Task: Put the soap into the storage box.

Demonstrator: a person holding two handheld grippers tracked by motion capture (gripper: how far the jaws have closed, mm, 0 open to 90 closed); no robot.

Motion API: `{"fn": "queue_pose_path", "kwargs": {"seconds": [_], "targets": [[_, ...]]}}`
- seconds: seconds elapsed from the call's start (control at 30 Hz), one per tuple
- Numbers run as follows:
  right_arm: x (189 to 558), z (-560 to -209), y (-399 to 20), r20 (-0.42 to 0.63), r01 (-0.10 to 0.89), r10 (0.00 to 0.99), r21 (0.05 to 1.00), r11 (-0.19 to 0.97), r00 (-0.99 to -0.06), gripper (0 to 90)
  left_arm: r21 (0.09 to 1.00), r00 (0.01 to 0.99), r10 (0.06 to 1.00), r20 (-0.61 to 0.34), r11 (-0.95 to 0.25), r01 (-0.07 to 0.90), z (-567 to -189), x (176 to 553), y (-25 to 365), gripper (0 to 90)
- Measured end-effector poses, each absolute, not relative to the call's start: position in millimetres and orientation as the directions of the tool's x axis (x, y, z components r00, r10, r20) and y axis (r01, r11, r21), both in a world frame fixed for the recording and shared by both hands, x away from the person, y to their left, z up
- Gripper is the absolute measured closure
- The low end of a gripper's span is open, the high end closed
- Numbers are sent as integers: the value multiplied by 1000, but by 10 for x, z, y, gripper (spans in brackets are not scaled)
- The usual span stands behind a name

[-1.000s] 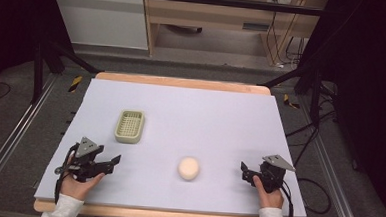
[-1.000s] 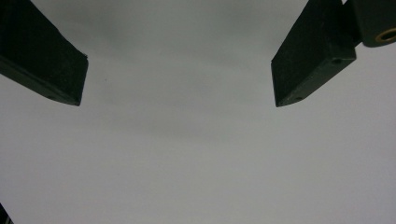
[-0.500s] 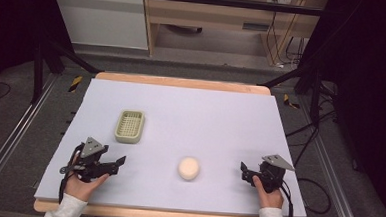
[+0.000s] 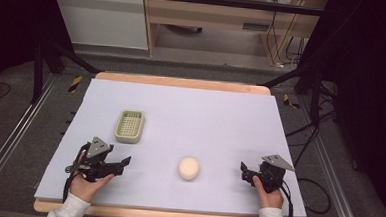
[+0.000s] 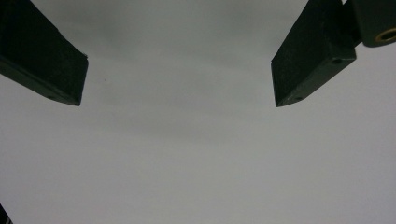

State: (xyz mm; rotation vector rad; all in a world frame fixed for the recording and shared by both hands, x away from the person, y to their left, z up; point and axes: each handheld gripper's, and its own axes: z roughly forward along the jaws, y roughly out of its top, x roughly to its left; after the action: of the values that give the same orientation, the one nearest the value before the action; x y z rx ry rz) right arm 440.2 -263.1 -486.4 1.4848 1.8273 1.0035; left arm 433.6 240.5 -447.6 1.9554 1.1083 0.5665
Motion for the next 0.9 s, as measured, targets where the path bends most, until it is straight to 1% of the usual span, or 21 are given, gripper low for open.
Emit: {"fn": "queue_pose_path", "kwargs": {"seconds": [0.3, 0.8, 0.9], "targets": [[4400, -4864, -2628, 25, 545, 977, 833, 98, -214, 42, 809, 554, 833, 12, -333, 483, -4449, 4371, 2233, 228], [4402, -4865, -2622, 19, 546, 976, 831, 105, -215, 42, 811, 585, 811, 11, -349, 470, -4368, 4434, 2048, 223], [4403, -4866, -2624, 19, 546, 976, 831, 105, -215, 42, 807, 598, 802, 12, -361, 467, -4357, 4468, 1954, 222]]}}
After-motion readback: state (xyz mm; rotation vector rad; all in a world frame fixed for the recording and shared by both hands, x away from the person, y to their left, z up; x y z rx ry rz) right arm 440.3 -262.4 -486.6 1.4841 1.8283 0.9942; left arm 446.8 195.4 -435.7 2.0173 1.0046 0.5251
